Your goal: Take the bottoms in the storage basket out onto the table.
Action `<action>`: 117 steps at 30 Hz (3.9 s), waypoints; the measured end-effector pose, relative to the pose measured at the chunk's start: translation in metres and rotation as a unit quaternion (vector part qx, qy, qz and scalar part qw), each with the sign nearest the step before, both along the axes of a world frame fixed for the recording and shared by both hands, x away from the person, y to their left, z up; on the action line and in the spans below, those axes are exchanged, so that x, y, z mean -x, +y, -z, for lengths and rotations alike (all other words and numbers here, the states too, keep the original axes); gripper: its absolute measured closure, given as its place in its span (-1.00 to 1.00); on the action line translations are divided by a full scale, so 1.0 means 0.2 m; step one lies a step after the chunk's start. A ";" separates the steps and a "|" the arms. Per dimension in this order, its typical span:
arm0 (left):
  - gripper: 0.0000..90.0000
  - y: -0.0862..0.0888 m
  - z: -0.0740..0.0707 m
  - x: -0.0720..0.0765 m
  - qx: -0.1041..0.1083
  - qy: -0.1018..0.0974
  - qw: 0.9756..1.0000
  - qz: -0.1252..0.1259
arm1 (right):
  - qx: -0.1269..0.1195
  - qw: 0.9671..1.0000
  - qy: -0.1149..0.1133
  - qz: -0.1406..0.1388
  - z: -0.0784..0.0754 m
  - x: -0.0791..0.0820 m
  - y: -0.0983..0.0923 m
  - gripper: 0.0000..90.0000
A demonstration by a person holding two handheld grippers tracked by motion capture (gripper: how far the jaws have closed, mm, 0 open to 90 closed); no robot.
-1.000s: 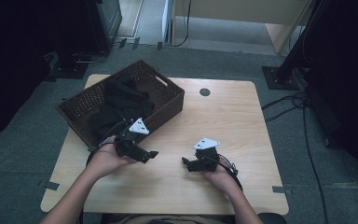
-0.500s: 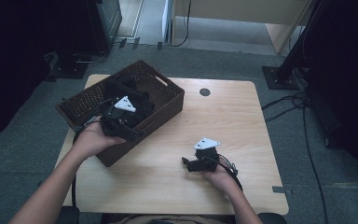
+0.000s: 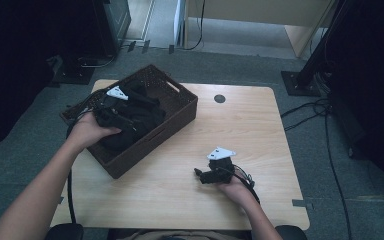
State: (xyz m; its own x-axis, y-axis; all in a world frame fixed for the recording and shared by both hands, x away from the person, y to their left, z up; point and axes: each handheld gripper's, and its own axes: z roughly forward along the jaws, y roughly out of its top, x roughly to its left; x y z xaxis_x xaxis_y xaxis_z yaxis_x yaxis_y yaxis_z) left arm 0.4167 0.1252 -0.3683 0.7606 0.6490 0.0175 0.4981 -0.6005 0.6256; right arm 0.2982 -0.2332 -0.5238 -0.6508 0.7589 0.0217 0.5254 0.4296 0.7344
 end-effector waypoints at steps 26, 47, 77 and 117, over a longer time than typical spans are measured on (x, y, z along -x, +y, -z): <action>-0.72 -0.12 0.38 -0.24 -0.001 0.031 0.999 -0.034 | -0.001 1.000 0.001 0.001 0.00 0.00 0.01 -0.70; -1.00 -0.16 0.61 -0.17 -0.106 -0.021 0.994 -0.013 | -0.002 1.000 0.001 0.000 0.00 0.00 0.01 -0.70; 0.39 -0.03 0.48 -0.34 -0.049 0.026 0.993 -0.106 | -0.003 0.999 0.001 0.038 0.00 0.00 -0.10 -0.67; 0.40 -0.08 -0.46 -0.05 0.060 -0.058 0.996 -0.013 | -0.004 0.999 0.003 0.052 0.00 -0.07 -0.35 -0.70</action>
State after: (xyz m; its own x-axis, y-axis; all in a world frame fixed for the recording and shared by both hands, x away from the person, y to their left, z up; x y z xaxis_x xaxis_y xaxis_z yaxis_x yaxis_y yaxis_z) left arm 0.4263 0.1099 -0.2766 0.7413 0.6706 0.0258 0.4322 -0.5065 0.7461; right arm 0.3128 -0.3034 -0.5241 -0.5684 0.8222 0.0309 0.5708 0.3670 0.7345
